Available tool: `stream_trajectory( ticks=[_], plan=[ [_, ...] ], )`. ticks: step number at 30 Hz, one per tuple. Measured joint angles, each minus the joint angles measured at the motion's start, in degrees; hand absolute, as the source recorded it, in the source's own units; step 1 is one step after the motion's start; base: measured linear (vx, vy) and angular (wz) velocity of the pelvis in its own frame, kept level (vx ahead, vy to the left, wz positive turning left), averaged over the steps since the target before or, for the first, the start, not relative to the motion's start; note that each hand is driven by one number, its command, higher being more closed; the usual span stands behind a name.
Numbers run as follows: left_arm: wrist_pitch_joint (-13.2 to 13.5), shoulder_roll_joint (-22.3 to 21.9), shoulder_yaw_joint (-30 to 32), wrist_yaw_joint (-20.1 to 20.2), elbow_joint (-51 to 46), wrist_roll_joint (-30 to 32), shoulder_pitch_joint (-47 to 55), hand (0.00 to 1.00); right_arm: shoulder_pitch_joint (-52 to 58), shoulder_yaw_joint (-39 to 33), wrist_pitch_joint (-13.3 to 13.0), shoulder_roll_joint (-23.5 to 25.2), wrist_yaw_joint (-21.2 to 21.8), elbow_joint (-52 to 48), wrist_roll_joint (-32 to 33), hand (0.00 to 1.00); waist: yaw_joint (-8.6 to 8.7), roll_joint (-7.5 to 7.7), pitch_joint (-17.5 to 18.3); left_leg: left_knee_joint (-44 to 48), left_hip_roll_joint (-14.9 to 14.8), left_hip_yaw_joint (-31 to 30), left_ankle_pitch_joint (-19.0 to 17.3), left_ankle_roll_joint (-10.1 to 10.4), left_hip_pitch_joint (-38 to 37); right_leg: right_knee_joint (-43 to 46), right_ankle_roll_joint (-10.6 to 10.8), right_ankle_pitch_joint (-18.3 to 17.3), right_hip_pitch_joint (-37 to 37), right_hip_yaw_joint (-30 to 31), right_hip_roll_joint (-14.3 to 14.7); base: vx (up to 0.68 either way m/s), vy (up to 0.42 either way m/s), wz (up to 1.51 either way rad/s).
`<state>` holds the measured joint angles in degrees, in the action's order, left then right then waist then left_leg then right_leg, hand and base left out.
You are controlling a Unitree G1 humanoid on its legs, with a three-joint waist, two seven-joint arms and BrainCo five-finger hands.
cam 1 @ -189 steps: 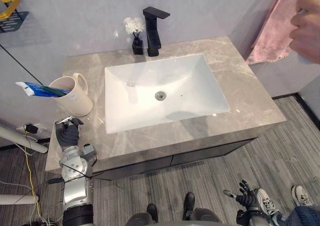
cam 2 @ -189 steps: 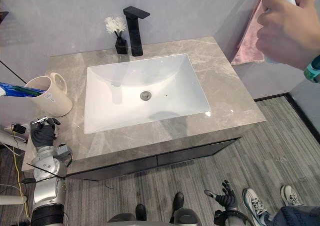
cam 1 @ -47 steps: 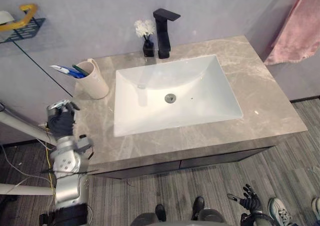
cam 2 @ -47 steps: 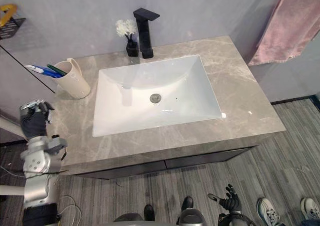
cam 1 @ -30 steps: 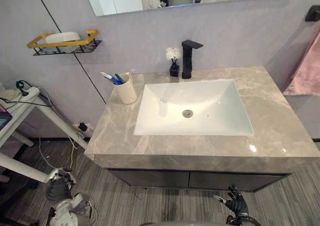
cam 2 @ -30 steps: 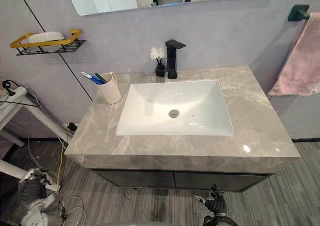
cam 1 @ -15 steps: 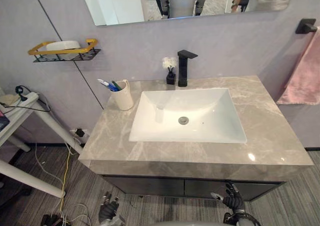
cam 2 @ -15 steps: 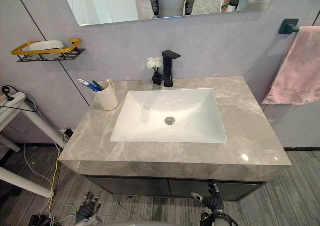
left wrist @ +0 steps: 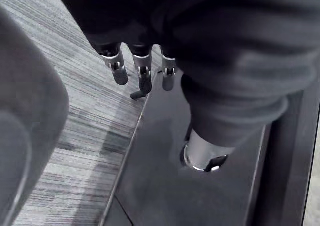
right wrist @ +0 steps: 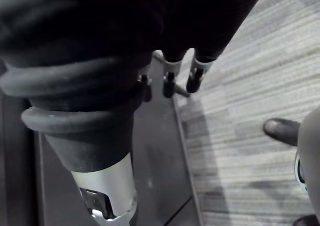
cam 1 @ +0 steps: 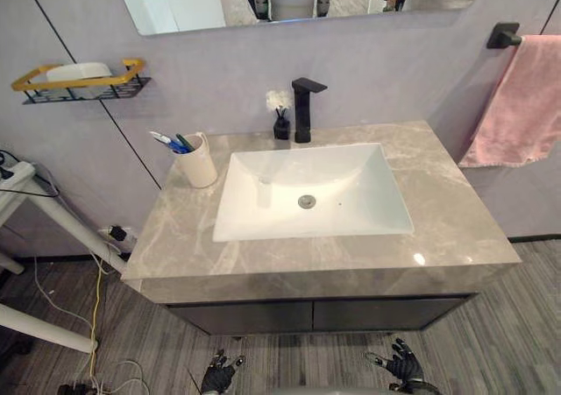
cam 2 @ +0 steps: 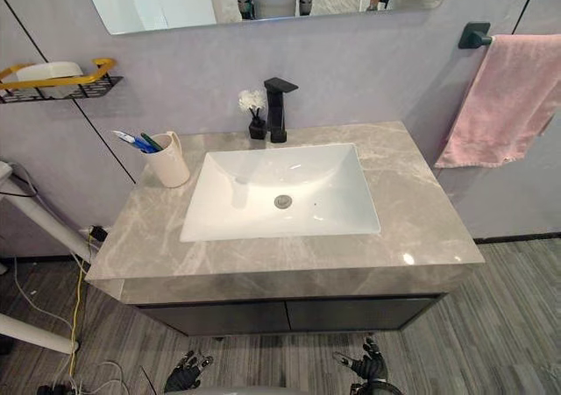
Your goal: Organize washtable
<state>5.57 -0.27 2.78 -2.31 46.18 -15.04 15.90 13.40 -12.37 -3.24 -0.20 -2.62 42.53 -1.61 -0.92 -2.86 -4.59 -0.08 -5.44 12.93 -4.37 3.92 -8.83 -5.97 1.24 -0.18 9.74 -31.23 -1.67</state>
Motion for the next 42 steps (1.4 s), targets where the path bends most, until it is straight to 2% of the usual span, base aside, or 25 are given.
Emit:
stream_trajectory(
  ticks=[8,11,13,14,17,18,19,21,22,23,25,27,28,29,30,32,33,34,35,36,37,39,40,41,42],
  plan=[
    [0.03,1.52,-0.98,-0.19,3.13,2.36,-2.47,0.0,-1.79,1.74,-0.3,-0.45,0.26,2.55,-0.01,0.0,0.12,0.33,-1.0,0.12,-0.3,1.03,-0.43,0.41,0.05,0.31,-0.14,0.16,-0.56,1.48,0.3,0.02,0.048,-0.09],
    [0.0,2.0,-1.08,-0.3,3.35,2.33,-4.75,0.0,-3.54,3.61,-0.33,-2.06,0.4,3.93,1.07,0.0,-0.35,0.31,-4.72,5.15,-1.56,-0.19,-1.9,0.56,2.44,5.86,-1.1,-2.59,-2.24,1.18,-0.31,0.04,0.027,0.13],
    [0.01,2.44,-2.46,-0.47,2.31,2.15,-6.13,0.0,-5.18,4.52,-0.44,-2.73,1.16,3.96,2.65,0.0,-0.54,0.15,-7.18,7.49,-1.24,-5.78,-1.62,0.72,6.63,11.07,-1.9,-5.31,-5.19,-2.3,-1.43,-0.01,-0.025,0.72],
    [0.08,2.41,-2.82,-0.39,1.5,2.16,-6.15,0.0,-5.16,4.5,-0.5,-2.77,1.22,4.01,3.19,0.0,-0.69,0.14,-7.74,6.77,-0.92,-7.14,-0.71,0.67,7.17,11.93,-1.97,-5.88,-5.7,-3.58,-1.75,-0.02,-0.076,1.19],
    [0.53,2.59,-4.5,-0.5,-0.54,2.18,-6.47,0.0,-5.57,4.42,-0.99,-3.73,1.21,4.09,3.8,0.0,-1.61,-0.35,-9.32,1.49,0.73,-12.05,7.33,0.97,10.76,15.97,-2.81,-8.33,-9.1,-10.85,-4.44,-0.02,-0.109,1.41],
    [0.56,2.63,-5.21,-0.47,-1.07,2.22,-6.38,0.0,-6.78,4.49,-0.97,-4.39,1.14,4.43,3.8,0.0,-1.69,-0.71,-9.46,-1.81,1.7,-12.01,12.52,1.04,12.6,17.74,-3.81,-8.74,-11.21,-13.13,-6.27,-0.07,-0.078,1.24],
    [0.52,2.74,-5.39,-0.48,-1.12,2.18,-6.42,0.0,-7.27,4.53,-1.11,-4.1,1.07,4.36,3.78,0.0,-1.65,-0.1,-9.75,-2.48,2.16,-11.12,13.0,1.03,13.21,17.82,-4.3,-8.98,-12.0,-14.56,-7.35,-0.09,-0.061,1.3],
    [0.27,2.91,-5.67,-0.45,-0.57,2.29,-7.18,0.0,-7.77,4.37,-1.53,-4.99,0.14,3.8,3.78,0.0,-1.3,-0.4,-9.86,11.7,1.95,-1.77,4.22,-2.18,15.16,20.41,-4.84,-9.31,-13.08,-19.37,-10.96,-0.05,-0.043,1.1],
    [-0.01,2.98,-5.75,-0.45,0.27,2.46,-7.11,0.0,-7.67,4.21,-1.5,-5.24,0.14,3.7,3.78,0.0,-0.84,-0.3,-9.88,15.37,1.38,1.41,1.71,-2.6,13.87,21.45,-4.83,-9.31,-12.77,-20.97,-12.4,-0.05,-0.035,0.78],
    [0.03,2.99,-5.81,-0.44,0.66,2.66,-7.08,0.0,-7.58,4.03,-1.52,-5.37,0.09,3.6,3.79,0.0,-0.37,-0.28,-9.87,17.39,0.75,3.33,0.46,-2.37,12.79,21.96,-4.83,-9.31,-12.48,-21.92,-13.16,-0.09,0.005,0.8],
    [-0.08,3.41,-6.8,-0.3,1.82,4.89,-7.26,0.0,-7.05,3.73,-1.56,-5.47,-0.09,3.33,3.79,0.0,1.94,-0.36,-9.83,21.26,-3.88,11.78,-2.07,-2.37,7.96,22.31,-4.83,-9.3,-10.91,-26.58,-14.51,-0.16,0.058,0.91],
    [-0.35,3.46,-7.54,-0.25,2.91,6.57,-7.55,0.0,-6.8,3.72,-1.31,-5.45,-0.11,3.29,3.97,0.0,3.33,-0.51,-9.72,19.33,-6.99,19.49,-2.21,-2.58,4.17,23.21,-4.45,-9.02,-10.38,-30.7,-15.76,-0.25,0.19,1.13],
    [-0.72,3.41,-8.72,-0.16,3.24,7.86,-7.9,0.0,-6.62,3.59,-1.16,-5.41,-0.22,3.04,5.05,0.0,4.13,-1.13,-9.34,15.07,-8.04,22.82,-1.45,-1.37,2.65,24.58,-4.09,-8.63,-10.06,-34.3,-17.07,-0.28,0.278,1.42],
    [-0.85,3.26,-9.58,-0.16,3.35,8.37,-8.1,0.0,-6.23,3.26,-0.96,-5.41,-0.23,2.68,5.72,0.0,4.29,-1.53,-9.09,12.32,-8.08,23.95,-0.46,0.04,2.16,25.42,-4.04,-8.39,-9.98,-36.04,-17.68,-0.27,0.333,1.55],
    [-0.84,3.0,-10.78,0.1,3.38,9.36,-8.35,0.0,-5.96,3.08,-0.65,-5.34,-0.41,2.1,6.52,0.0,4.43,-2.8,-8.3,7.09,-7.12,23.41,-0.79,3.5,1.94,27.5,-3.78,-7.88,-9.91,-39.04,-19.31,-0.28,0.381,1.43],
    [-1.08,5.21,-11.2,0.9,3.94,11.2,-9.65,0.0,-5.83,2.89,-0.5,-3.26,-0.43,1.38,7.41,0.0,3.07,0.37,-8.25,4.18,-1.96,19.88,-1.86,1.72,1.82,31.6,-2.87,-6.75,-8.72,-41.37,-25.61,-0.26,0.382,1.23],
    [-1.28,5.49,-11.21,0.95,3.91,11.44,-9.67,0.0,-5.73,3.03,-0.49,-2.69,-0.15,1.36,7.57,0.0,2.84,0.87,-8.11,4.55,-0.99,19.08,-2.34,0.87,1.69,32.21,-2.71,-6.14,-7.99,-41.35,-26.9,-0.17,0.302,0.65],
    [-1.27,5.61,-11.22,0.94,3.86,11.9,-9.6,0.0,-5.59,3.34,-0.49,-2.09,0.11,1.38,7.62,0.0,2.78,1.27,-8.08,5.23,0.16,17.92,-3.31,-0.27,1.8,32.82,-3.08,-4.97,-7.02,-40.64,-28.64,-0.15,0.306,0.59],
    [-1.24,5.7,-11.24,0.95,3.75,12.51,-9.49,0.0,-5.38,3.64,-0.49,-2.2,0.34,1.17,7.61,0.0,2.83,1.56,-7.91,7.31,1.91,15.96,-5.79,-1.63,1.86,34.81,-4.7,-3.37,-7.4,-34.4,-31.46,-0.15,0.309,0.55],
    [-1.28,5.75,-11.23,0.96,3.69,12.5,-9.41,0.0,-5.4,3.86,-0.44,-2.52,0.35,1.15,7.61,0.0,2.85,1.57,-7.9,8.16,2.46,15.03,-6.59,-2.23,1.98,36.21,-5.98,-2.67,-8.41,-29.74,-32.24,-0.11,0.3,0.7],
    [-1.34,5.79,-11.25,0.92,3.53,12.33,-9.08,0.0,-5.47,4.11,-0.36,-2.95,0.42,1.15,7.66,0.0,3.29,1.51,-7.94,9.61,2.78,13.02,-7.72,-4.03,1.86,39.49,-6.48,-2.59,-12.12,-16.9,-31.37,-0.02,0.251,0.67],
    [-1.48,5.77,-11.27,0.79,2.85,11.62,-9.0,0.0,-5.34,4.81,-0.36,-3.11,0.33,1.41,8.03,0.0,3.28,0.88,-8.28,10.48,2.2,9.14,-8.3,-5.16,2.48,41.84,-0.07,-8.03,-16.34,0.66,-23.02,0.02,0.173,0.78],
    [-1.47,5.85,-11.22,0.77,2.66,11.37,-9.01,0.0,-5.48,5.1,-0.38,-3.01,0.31,1.39,8.57,0.0,3.28,1.08,-8.39,10.48,2.14,7.81,-8.37,-5.27,2.64,42.34,1.05,-9.6,-17.53,4.7,-20.4,0.04,0.1,1.15],
    [-1.47,6.24,-11.19,0.5,2.62,10.6,-9.2,0.0,-5.47,5.73,-0.39,-2.78,0.27,1.43,8.99,0.0,3.5,1.72,-8.53,11.07,2.2,3.84,-8.53,-5.67,3.39,42.73,1.49,-11.41,-19.86,9.95,-15.2,0.06,0.073,1.15],
    [-1.45,6.33,-11.13,0.28,2.57,10.47,-9.34,0.0,-5.33,5.73,-0.4,-2.61,0.27,1.5,9.03,0.0,3.44,2.07,-8.68,11.29,2.27,2.31,-8.61,-5.71,3.42,42.54,1.73,-11.66,-20.78,11.12,-13.85,0.12,0.041,1.53]
  ],
)
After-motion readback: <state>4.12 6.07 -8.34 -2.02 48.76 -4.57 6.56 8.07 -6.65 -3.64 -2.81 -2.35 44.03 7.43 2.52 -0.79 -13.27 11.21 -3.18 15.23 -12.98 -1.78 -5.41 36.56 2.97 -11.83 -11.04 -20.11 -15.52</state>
